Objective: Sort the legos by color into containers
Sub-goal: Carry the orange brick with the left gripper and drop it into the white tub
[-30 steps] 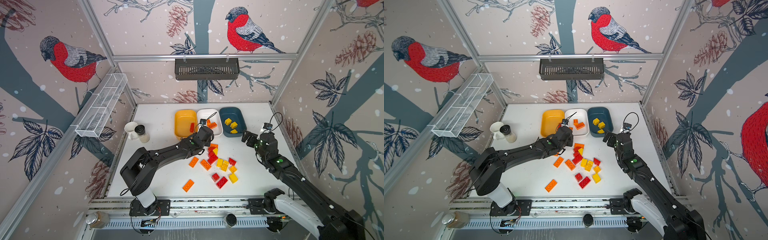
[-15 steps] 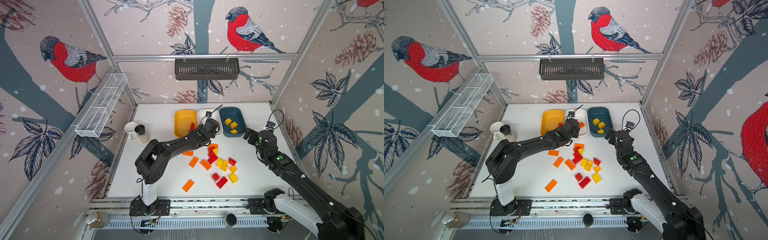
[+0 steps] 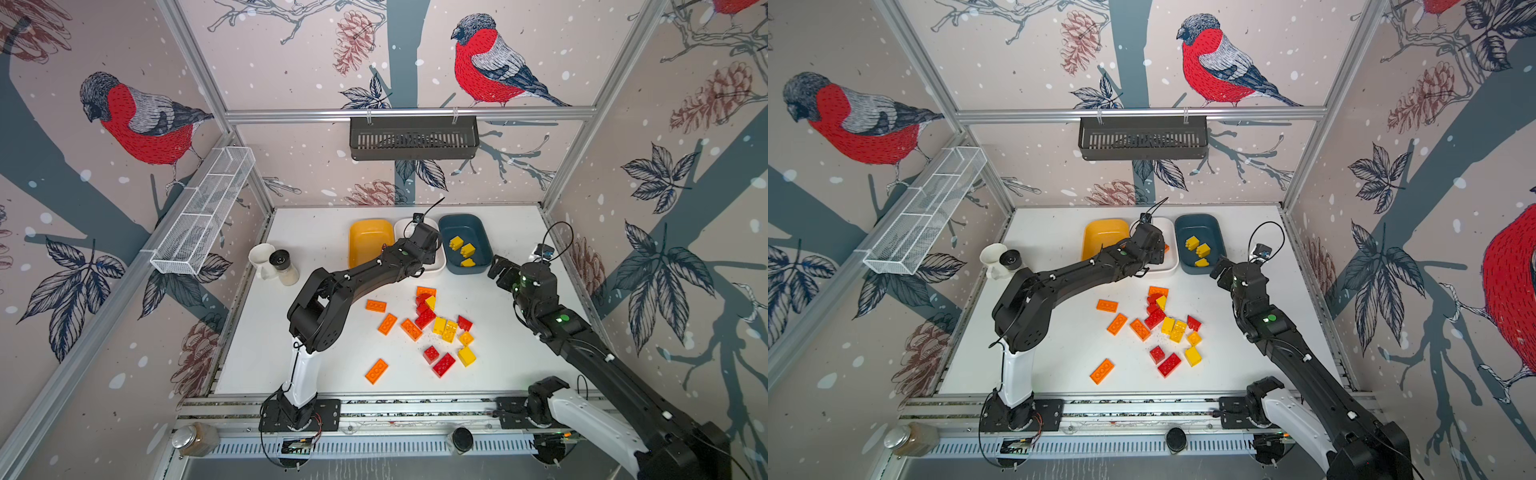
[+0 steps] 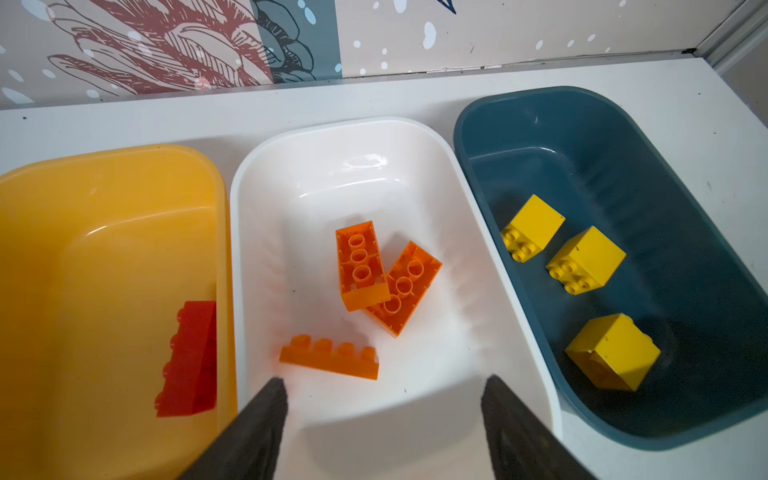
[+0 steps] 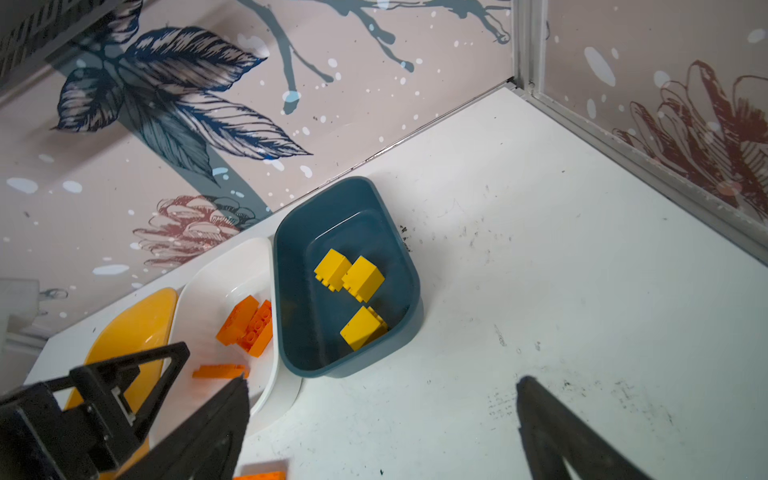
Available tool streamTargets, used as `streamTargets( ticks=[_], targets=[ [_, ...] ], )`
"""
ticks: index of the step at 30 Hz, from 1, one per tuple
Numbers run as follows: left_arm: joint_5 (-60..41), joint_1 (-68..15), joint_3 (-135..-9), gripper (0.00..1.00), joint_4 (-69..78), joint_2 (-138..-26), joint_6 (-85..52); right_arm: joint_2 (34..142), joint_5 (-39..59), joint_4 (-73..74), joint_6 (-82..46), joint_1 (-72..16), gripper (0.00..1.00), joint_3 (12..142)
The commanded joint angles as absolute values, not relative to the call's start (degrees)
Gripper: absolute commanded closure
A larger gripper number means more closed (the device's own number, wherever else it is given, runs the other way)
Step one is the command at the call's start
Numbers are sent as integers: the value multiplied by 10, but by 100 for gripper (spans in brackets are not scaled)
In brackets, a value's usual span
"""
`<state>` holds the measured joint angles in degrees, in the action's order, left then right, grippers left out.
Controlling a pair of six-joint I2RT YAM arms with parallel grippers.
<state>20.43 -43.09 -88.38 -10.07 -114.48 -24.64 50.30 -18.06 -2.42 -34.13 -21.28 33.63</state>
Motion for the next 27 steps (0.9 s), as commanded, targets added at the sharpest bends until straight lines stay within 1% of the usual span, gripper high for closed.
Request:
streamTargets(
  ticks=[1,3,5,10,14,19,21,24,27],
  targets=[
    [145,-430,-864,18,-103,-1119,-244,497,-133,10,-285,-203,0,307],
    [102,-431,-844,11,-99,-1102,-231,500,-93,15,-291,-184,1,297],
    [73,-432,-814,3,-91,-1081,-233,506,-79,16,-294,-181,0,292],
    [41,-445,-734,3,-79,-1029,-236,524,-95,13,-312,-181,0,290],
    [23,-468,-695,4,-91,-1008,-223,528,-85,37,-322,-181,0,283],
    [12,-481,-673,10,-117,-1012,-225,536,-90,38,-336,-180,0,283],
    [14,-481,-667,16,-125,-1016,-219,542,-84,30,-329,-181,0,287],
    [27,-480,-666,28,-148,-1022,-195,548,-82,21,-325,-180,1,290],
    [33,-480,-673,36,-172,-1032,-168,547,-84,22,-323,-181,0,289]
  ],
)
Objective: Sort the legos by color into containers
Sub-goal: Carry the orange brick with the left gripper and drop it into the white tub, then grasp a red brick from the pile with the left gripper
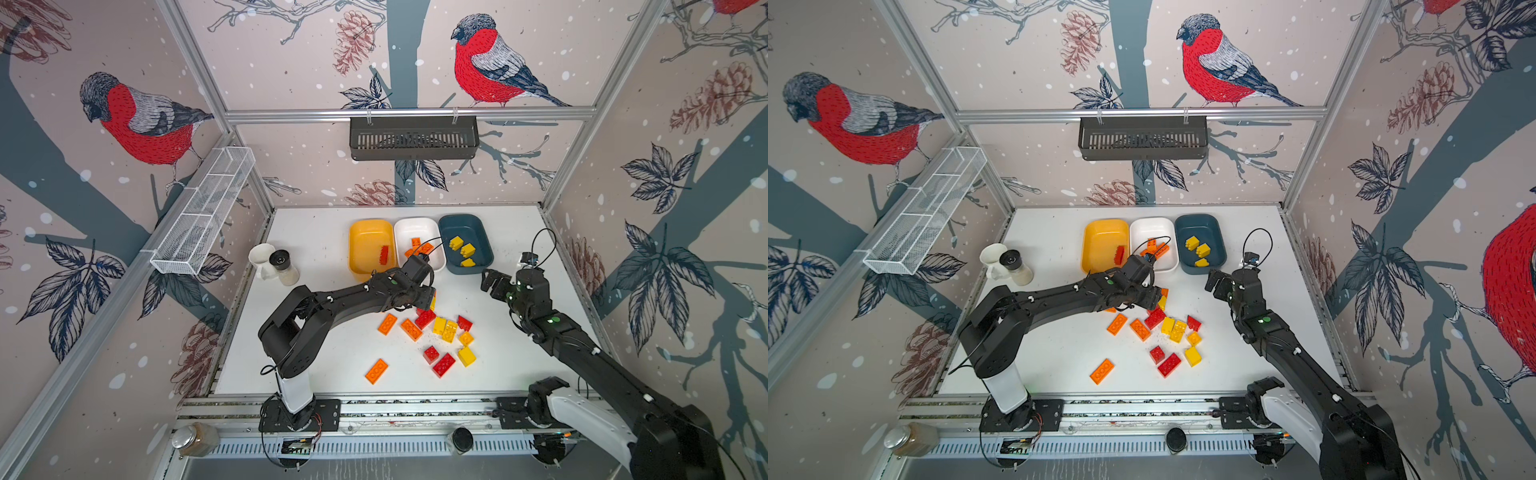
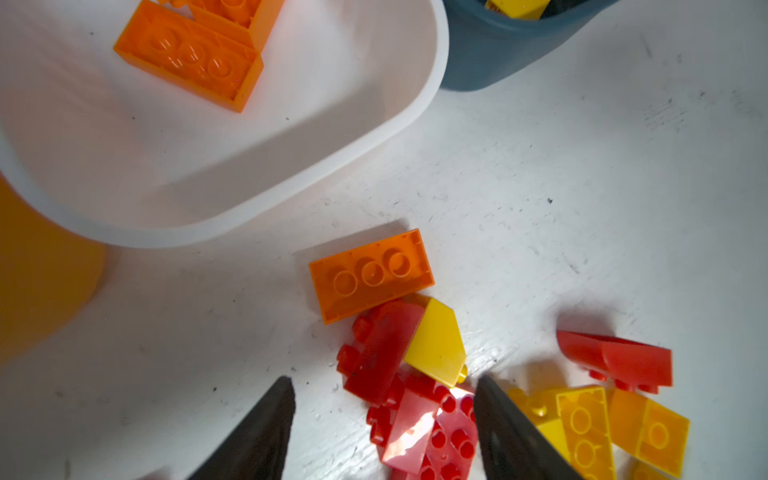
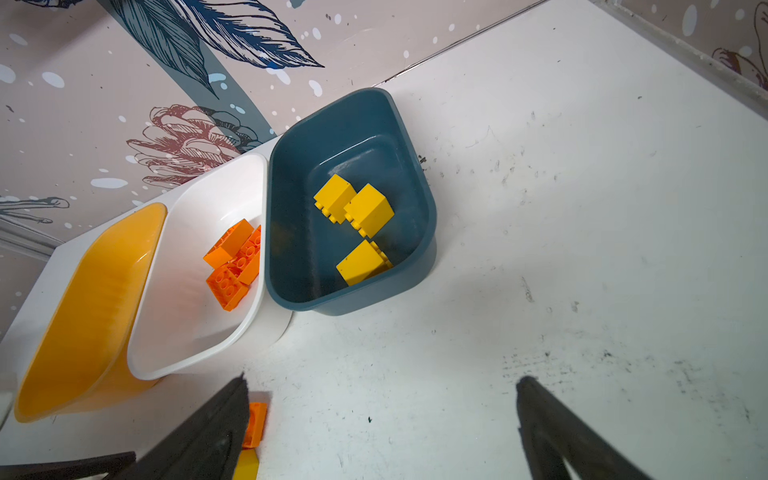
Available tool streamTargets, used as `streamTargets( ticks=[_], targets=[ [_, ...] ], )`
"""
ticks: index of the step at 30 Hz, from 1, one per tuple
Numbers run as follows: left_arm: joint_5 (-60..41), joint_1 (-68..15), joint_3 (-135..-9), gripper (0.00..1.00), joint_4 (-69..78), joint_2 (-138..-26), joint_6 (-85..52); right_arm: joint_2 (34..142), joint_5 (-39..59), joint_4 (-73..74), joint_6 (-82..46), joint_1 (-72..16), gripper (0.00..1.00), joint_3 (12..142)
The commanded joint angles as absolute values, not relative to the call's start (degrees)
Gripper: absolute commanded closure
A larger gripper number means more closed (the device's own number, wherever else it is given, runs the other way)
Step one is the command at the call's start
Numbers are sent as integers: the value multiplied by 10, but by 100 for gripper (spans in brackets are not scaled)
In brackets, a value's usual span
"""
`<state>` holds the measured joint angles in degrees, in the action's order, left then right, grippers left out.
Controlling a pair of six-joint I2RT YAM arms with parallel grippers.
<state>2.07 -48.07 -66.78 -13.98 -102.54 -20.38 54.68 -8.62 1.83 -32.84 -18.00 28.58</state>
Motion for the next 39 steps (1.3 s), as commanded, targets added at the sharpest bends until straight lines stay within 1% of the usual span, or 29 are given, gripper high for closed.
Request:
streamTargets(
  ticks=[1,6,18,25,30,31,34,39],
  targets=[
    [31,-479,-675,38,-175,-1036,-160,546,-86,24,-323,-181,0,288],
    [41,-479,-699,49,-190,-1065,-141,531,-95,36,-330,-180,1,280],
    [32,-478,-742,54,-207,-1137,-94,509,-107,27,-323,-181,1,272],
    [21,-473,-758,62,-197,-1162,-87,529,-74,31,-316,-180,1,279],
    [33,-470,-726,75,-169,-1130,-97,560,-19,27,-296,-189,1,299],
    [30,-468,-714,77,-161,-1120,-100,568,-10,26,-290,-196,1,304],
    [16,-457,-681,79,-137,-1080,-110,595,-7,32,-278,-231,1,317],
    [-16,-431,-624,81,-92,-1011,-132,659,-44,47,-288,-311,0,337]
  ],
)
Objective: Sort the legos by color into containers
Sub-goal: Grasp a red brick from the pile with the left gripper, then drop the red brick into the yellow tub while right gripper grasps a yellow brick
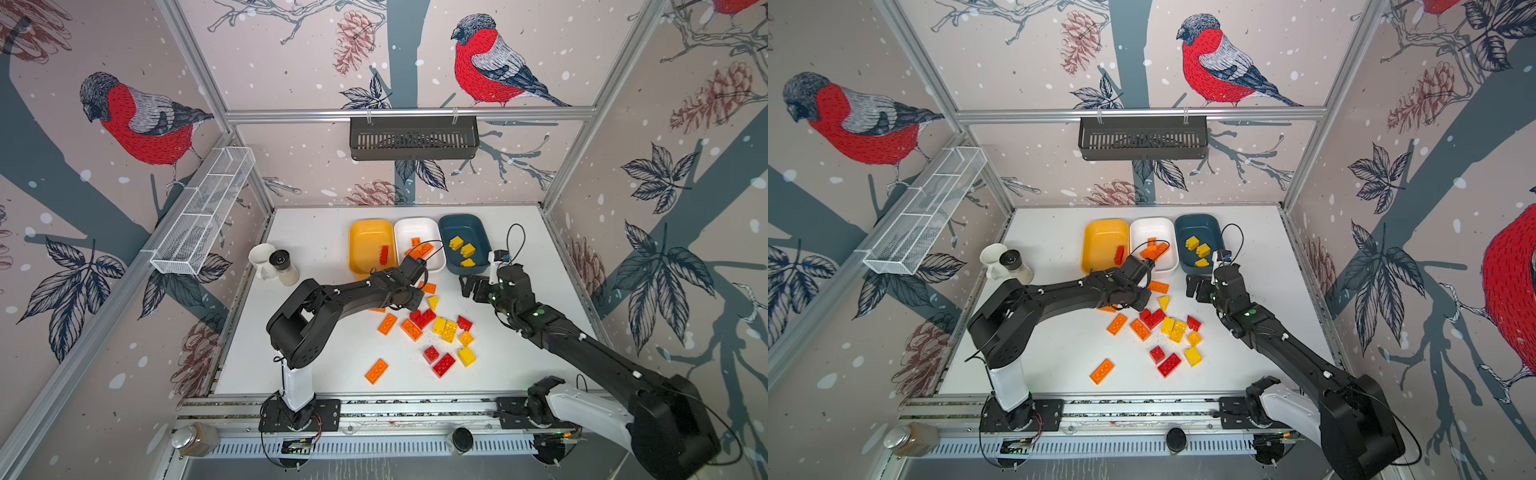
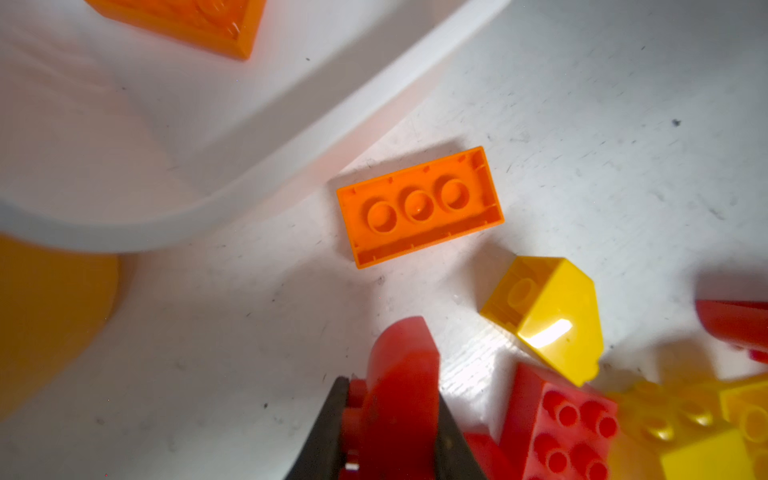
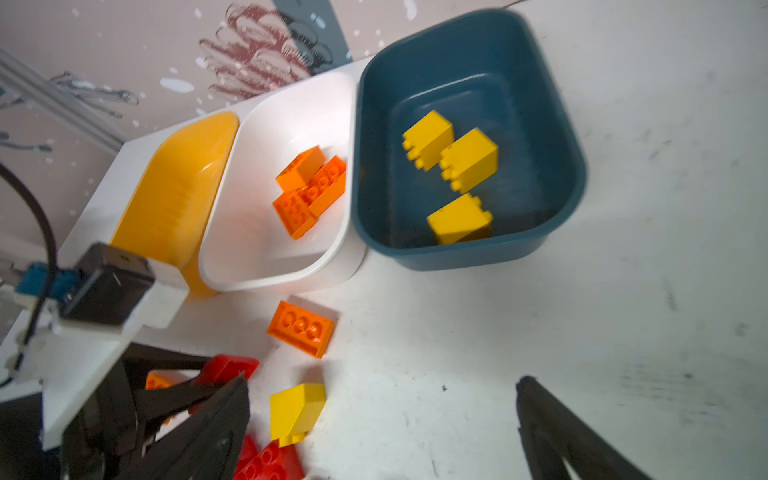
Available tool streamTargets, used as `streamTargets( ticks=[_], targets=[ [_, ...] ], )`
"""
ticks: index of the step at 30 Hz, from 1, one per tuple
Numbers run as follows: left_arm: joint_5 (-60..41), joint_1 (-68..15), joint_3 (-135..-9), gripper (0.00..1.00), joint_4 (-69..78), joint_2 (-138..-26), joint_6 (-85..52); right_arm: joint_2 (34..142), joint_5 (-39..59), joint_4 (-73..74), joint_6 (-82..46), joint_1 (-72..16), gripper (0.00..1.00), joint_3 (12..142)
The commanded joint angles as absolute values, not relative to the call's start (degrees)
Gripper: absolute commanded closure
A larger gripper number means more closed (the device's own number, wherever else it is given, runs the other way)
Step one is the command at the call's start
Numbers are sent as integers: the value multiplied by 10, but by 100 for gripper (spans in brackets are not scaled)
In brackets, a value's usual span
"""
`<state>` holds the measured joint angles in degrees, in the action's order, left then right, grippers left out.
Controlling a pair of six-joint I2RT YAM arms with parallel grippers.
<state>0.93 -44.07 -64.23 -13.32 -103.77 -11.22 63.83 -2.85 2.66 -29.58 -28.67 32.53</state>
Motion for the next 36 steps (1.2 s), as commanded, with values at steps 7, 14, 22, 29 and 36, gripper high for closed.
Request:
streamTargets(
  ticks=[7,14,22,29,36],
  targets=[
    [28,-372,-543,82,-19,-893,-197,772,-98,13,-278,-387,0,397],
    [36,-279,-544,81,-9,-864,-233,864,-133,-26,-249,-448,0,460],
    [15,-200,-648,71,-93,-952,-274,946,-155,-74,-275,-476,9,523],
    [-31,-199,-699,34,-124,-994,-254,986,-144,-93,-291,-477,21,543],
    [-60,-199,-685,21,-118,-984,-264,1000,-158,-106,-309,-477,33,536]
  ],
)
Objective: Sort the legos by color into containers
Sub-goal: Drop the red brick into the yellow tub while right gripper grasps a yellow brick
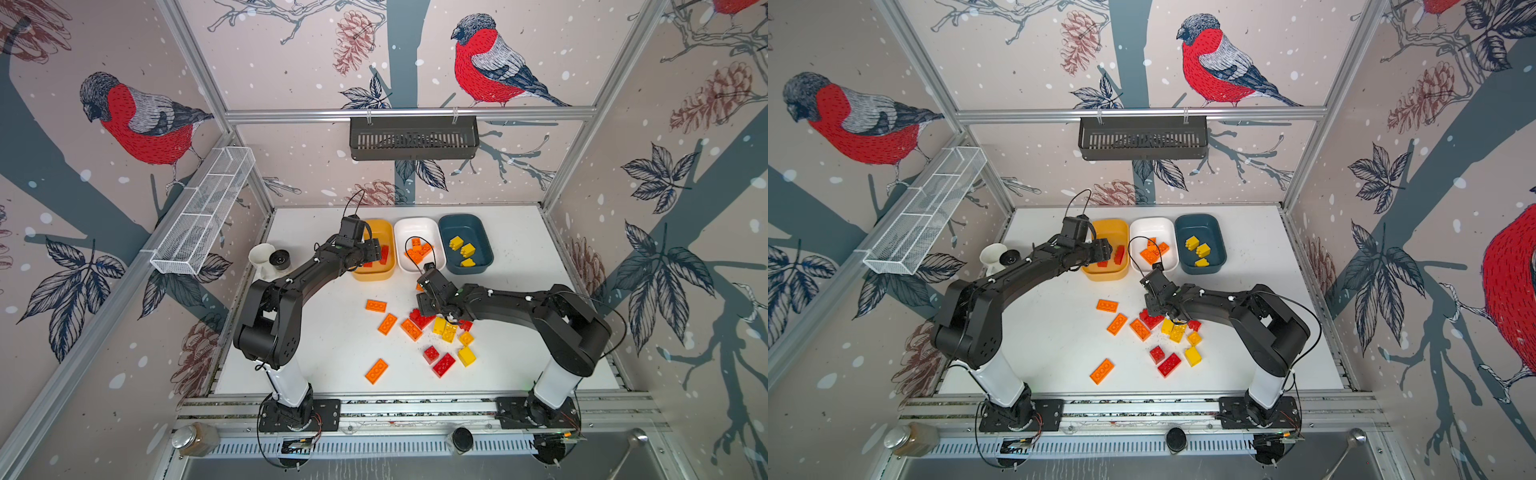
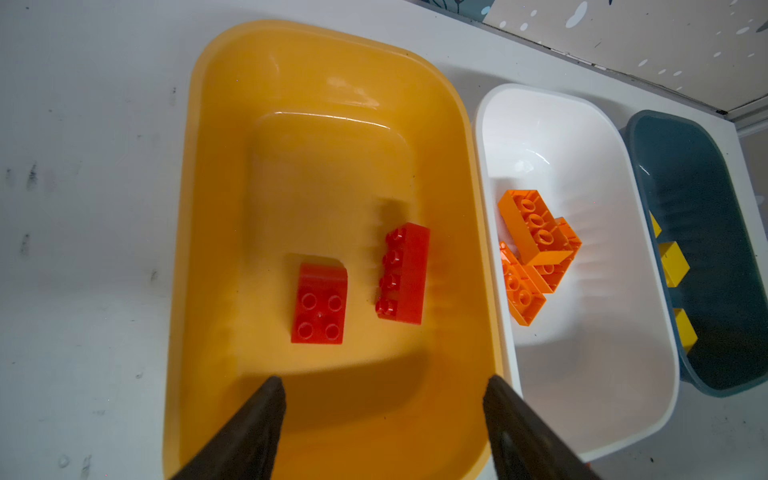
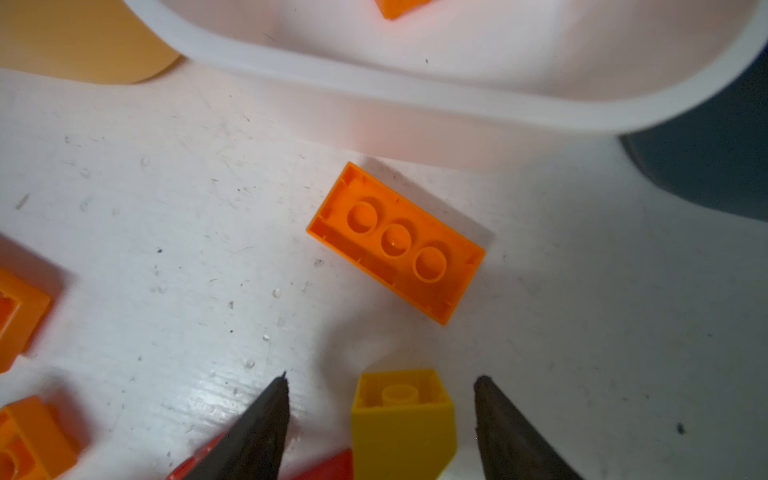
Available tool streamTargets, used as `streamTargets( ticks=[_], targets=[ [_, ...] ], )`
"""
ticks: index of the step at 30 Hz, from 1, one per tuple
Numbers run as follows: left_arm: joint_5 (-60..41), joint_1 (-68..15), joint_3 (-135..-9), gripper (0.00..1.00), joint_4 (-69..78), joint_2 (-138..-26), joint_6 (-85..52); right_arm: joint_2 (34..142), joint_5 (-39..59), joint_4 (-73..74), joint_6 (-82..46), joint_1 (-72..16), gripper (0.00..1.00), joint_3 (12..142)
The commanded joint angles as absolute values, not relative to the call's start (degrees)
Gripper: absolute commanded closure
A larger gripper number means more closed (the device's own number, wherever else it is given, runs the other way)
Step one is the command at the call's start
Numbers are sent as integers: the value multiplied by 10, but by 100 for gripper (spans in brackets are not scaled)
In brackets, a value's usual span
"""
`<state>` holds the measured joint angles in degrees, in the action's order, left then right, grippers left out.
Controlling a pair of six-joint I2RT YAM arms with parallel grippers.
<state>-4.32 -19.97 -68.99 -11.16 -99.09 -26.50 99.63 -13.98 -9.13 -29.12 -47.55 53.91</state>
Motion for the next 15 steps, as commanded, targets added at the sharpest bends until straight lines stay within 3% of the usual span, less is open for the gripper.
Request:
streamTargets(
  ticks=[1,5,15],
  targets=[
    [-60,-199,-683,21,-119,-982,-264,1000,-160,-108,-311,-477,35,535],
    [-61,-199,-675,19,-122,-977,-264,1008,-156,-105,-311,-477,44,531],
    [-70,-199,-647,10,-131,-959,-259,1025,-156,-99,-305,-478,52,532]
  ],
)
